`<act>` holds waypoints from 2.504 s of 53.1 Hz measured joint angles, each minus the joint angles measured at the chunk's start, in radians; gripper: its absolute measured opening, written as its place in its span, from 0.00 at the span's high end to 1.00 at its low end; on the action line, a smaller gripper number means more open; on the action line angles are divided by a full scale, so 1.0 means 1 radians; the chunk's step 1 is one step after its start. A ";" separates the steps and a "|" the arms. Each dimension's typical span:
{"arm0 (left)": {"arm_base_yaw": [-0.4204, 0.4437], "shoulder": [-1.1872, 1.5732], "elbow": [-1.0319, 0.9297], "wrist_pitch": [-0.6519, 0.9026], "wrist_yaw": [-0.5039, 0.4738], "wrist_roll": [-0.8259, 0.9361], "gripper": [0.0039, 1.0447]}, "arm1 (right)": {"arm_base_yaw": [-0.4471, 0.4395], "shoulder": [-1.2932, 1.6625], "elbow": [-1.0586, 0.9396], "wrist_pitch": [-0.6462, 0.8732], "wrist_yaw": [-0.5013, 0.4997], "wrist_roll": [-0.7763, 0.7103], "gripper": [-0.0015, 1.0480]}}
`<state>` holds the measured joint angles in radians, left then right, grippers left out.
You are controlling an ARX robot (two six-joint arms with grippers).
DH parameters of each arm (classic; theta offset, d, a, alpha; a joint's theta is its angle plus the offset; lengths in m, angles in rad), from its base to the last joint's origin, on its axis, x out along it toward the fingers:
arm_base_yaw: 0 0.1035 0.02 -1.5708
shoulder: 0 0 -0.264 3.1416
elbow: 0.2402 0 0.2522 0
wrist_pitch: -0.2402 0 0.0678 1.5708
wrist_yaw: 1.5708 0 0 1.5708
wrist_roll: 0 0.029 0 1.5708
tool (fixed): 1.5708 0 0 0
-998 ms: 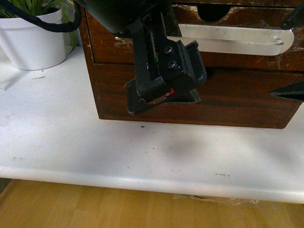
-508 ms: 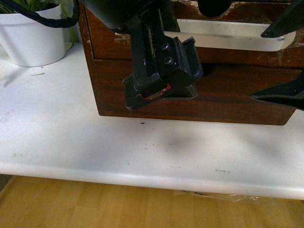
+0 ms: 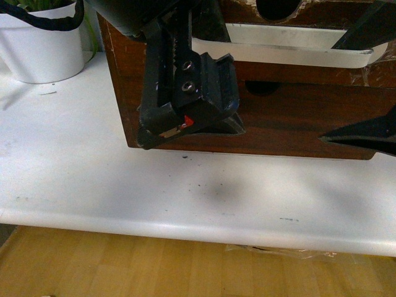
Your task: Open drawer
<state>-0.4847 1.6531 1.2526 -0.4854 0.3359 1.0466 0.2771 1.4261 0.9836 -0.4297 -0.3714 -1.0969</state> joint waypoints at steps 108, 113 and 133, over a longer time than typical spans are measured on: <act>0.117 -1.112 -1.143 0.811 -0.544 -0.869 0.06 | -0.527 -1.069 -0.884 0.526 -0.301 0.659 0.09; 0.100 -1.236 -1.197 0.708 -0.646 -0.970 0.06 | -0.575 -1.118 -0.913 0.520 -0.325 0.718 0.09; 0.091 -1.445 -1.240 0.534 -0.764 -1.166 0.06 | -0.654 -1.178 -0.941 0.525 -0.357 0.916 0.09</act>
<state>-0.3939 0.2077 0.0124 0.0483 -0.4282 -0.1196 -0.3771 0.2481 0.0422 0.0948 -0.7288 -0.1806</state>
